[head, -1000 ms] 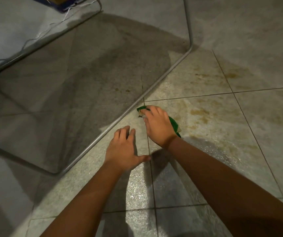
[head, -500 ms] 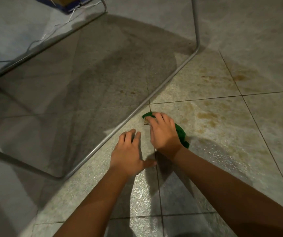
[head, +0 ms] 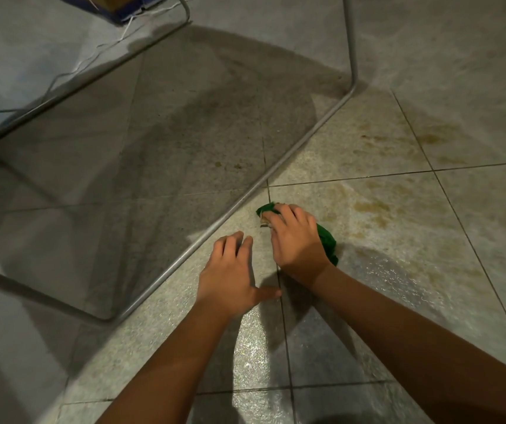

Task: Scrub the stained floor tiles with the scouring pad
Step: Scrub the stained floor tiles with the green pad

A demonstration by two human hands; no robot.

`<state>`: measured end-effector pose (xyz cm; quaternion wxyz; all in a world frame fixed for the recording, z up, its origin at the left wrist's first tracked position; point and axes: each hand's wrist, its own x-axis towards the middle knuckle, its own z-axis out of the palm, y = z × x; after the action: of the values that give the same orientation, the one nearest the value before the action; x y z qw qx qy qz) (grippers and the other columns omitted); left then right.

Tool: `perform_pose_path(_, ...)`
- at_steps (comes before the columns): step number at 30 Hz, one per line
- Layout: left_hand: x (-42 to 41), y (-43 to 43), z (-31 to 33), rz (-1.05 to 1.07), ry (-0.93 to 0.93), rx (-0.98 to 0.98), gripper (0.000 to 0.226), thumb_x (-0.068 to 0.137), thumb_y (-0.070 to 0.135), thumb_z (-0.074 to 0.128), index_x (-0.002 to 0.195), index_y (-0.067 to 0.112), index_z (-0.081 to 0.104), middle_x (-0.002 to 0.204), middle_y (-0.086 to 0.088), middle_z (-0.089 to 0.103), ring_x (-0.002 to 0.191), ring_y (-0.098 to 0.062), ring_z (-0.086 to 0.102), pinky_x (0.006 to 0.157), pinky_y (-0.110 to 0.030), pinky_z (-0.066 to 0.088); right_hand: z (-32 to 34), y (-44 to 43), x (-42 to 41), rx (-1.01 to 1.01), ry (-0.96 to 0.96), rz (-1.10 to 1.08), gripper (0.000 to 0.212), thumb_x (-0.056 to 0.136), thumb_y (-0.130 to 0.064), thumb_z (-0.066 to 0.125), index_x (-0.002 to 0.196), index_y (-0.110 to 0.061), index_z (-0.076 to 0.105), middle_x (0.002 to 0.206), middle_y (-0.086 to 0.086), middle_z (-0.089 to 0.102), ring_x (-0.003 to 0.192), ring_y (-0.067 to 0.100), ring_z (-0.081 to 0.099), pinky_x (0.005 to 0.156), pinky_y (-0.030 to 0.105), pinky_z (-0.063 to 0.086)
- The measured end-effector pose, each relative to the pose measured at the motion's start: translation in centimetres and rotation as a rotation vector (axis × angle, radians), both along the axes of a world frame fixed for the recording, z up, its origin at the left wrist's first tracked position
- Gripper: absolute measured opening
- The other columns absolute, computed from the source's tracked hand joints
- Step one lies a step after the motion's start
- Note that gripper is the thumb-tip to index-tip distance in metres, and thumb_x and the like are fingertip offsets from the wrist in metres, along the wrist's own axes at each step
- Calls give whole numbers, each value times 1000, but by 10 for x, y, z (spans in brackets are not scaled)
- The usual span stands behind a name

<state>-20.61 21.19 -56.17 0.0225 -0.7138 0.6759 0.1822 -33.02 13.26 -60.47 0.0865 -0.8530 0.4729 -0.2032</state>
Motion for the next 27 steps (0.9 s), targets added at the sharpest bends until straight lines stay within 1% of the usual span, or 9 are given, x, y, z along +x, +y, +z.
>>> perform_pose_path(4, 0, 0, 3, -6, -16, 15, 107, 70, 77, 52, 150, 19, 9, 155, 2, 9, 141, -17, 6, 112, -32, 24, 5, -20, 9, 13, 66, -54, 35, 72, -2, 67, 107, -4, 62, 100, 13, 60, 90, 32, 56, 78, 40, 41)
perform_pose_path(6, 0, 0, 4, -1, -9, 32, 108, 69, 78, 52, 150, 20, 9, 155, 3, 8, 141, -16, 5, 111, -33, 27, 9, -29, 6, 49, 60, -87, 34, 79, -2, 61, 113, -4, 59, 107, 14, 58, 96, 33, 53, 82, 42, 40)
perform_pose_path(10, 0, 0, 6, 0, -12, 44, 108, 69, 78, 52, 150, 21, 9, 155, 4, 8, 141, -16, 5, 110, -34, 29, 8, -24, -22, 138, 34, -190, 36, 93, -11, 41, 128, -5, 48, 129, 13, 46, 118, 29, 38, 98, 40, 25)
perform_pose_path(12, 0, 0, 6, 6, -6, 46, 109, 68, 78, 52, 150, 21, 9, 155, 4, 8, 141, -16, 5, 109, -35, 30, 6, -9, -34, 137, -13, -236, 36, 91, -11, 41, 124, -3, 52, 126, 15, 49, 116, 31, 41, 96, 40, 26)
perform_pose_path(14, -1, 0, 6, 12, -5, 47, 109, 68, 78, 53, 150, 21, 9, 155, 4, 8, 142, -16, 4, 109, -35, 30, 4, 10, -37, 88, -47, -239, 35, 87, -13, 40, 114, -1, 59, 115, 17, 58, 105, 32, 52, 90, 42, 37)
perform_pose_path(17, -2, 0, 6, 8, -22, 45, 108, 69, 77, 52, 150, 20, 9, 155, 4, 8, 141, -16, 5, 110, -34, 30, 5, 28, -28, 62, -32, -105, 40, 82, -15, 35, 107, -2, 63, 105, 15, 63, 93, 30, 59, 83, 40, 45)
perform_pose_path(22, -3, 0, 8, 6, -38, 62, 108, 69, 77, 52, 150, 20, 8, 155, 3, 8, 141, -16, 6, 110, -34, 29, 10, 10, -25, 101, -16, 0, 42, 86, -20, 33, 116, -4, 59, 111, 12, 59, 102, 30, 54, 88, 39, 38)
perform_pose_path(25, -3, 0, 10, 12, -23, 85, 108, 69, 76, 53, 151, 21, 7, 155, 4, 7, 142, -16, 5, 109, -36, 31, 12, -6, -40, 180, 33, -102, 39, 95, -18, 37, 131, -8, 46, 129, 8, 47, 120, 25, 37, 100, 36, 24)
perform_pose_path(27, -2, 1, 11, 10, -19, 90, 108, 69, 76, 53, 151, 21, 7, 155, 4, 7, 142, -17, 5, 109, -37, 31, 10, -2, -57, 164, -43, -187, 38, 93, -18, 38, 125, -4, 53, 124, 13, 52, 115, 27, 42, 97, 39, 29)
